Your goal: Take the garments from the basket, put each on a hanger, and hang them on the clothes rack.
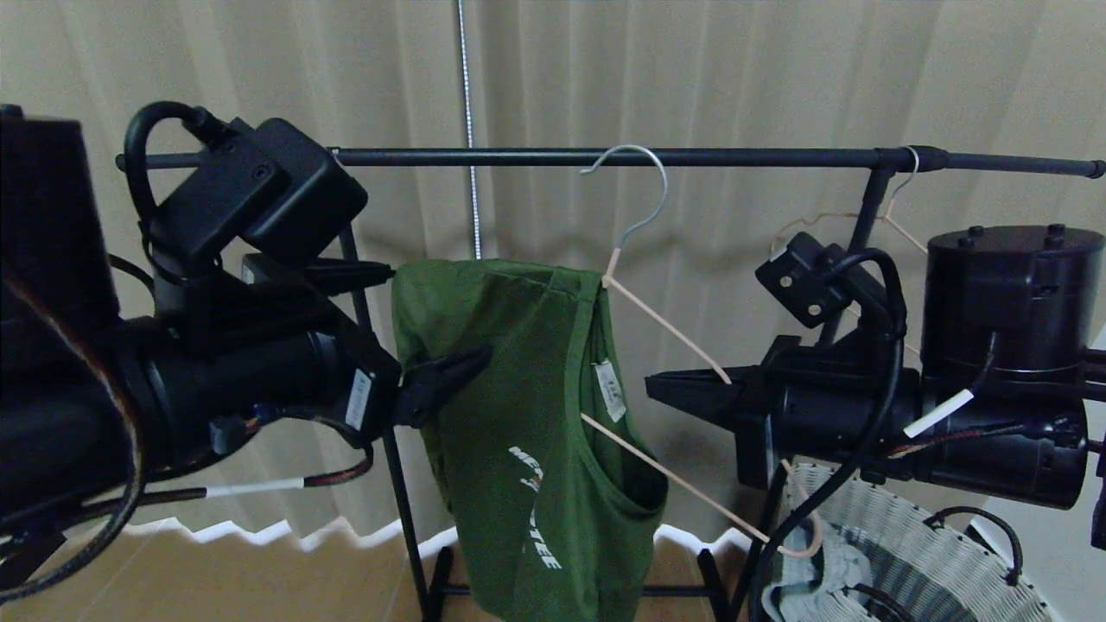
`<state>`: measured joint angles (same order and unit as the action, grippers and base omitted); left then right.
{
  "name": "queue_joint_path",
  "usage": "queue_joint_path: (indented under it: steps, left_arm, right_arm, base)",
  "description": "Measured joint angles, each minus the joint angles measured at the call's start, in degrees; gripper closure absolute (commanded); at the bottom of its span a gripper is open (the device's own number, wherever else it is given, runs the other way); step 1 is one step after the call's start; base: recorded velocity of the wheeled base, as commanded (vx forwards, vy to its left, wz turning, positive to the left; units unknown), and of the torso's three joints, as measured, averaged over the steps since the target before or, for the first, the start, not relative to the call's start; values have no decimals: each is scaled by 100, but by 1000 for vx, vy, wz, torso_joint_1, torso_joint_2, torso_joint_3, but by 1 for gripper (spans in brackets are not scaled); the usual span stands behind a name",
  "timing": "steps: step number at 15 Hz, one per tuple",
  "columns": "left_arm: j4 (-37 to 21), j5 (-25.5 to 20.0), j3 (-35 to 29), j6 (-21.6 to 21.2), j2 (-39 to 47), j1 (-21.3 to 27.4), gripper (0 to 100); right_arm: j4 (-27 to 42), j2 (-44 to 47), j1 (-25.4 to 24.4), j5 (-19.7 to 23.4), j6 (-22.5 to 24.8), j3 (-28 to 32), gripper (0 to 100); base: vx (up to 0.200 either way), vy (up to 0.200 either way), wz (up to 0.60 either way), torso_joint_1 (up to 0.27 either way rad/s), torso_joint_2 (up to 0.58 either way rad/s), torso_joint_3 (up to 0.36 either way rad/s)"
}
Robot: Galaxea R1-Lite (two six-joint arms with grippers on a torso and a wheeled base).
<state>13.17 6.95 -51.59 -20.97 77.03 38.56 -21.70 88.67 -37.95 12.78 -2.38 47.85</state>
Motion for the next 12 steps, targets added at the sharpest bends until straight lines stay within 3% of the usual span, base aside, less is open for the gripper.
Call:
queue_joint_path:
  steps: [4, 10, 12]
  left_arm:
    - [297, -1442, -61, -1674, -55, -877, 0]
    - [311, -1531, -334, -2542, 279, -984, 0]
    - [308, -1531, -329, -2621, 411, -979, 0]
  right_arm:
    - [277, -155, 16, 438, 38, 134, 100]
    - [263, -166, -162, 488, 172, 155, 100]
    - [260, -163, -257, 490, 169, 155, 100]
  base:
    - [0, 0, 0, 0, 0, 0]
    - [0, 0, 0, 0, 0, 0]
    - [0, 0, 0, 0, 0, 0]
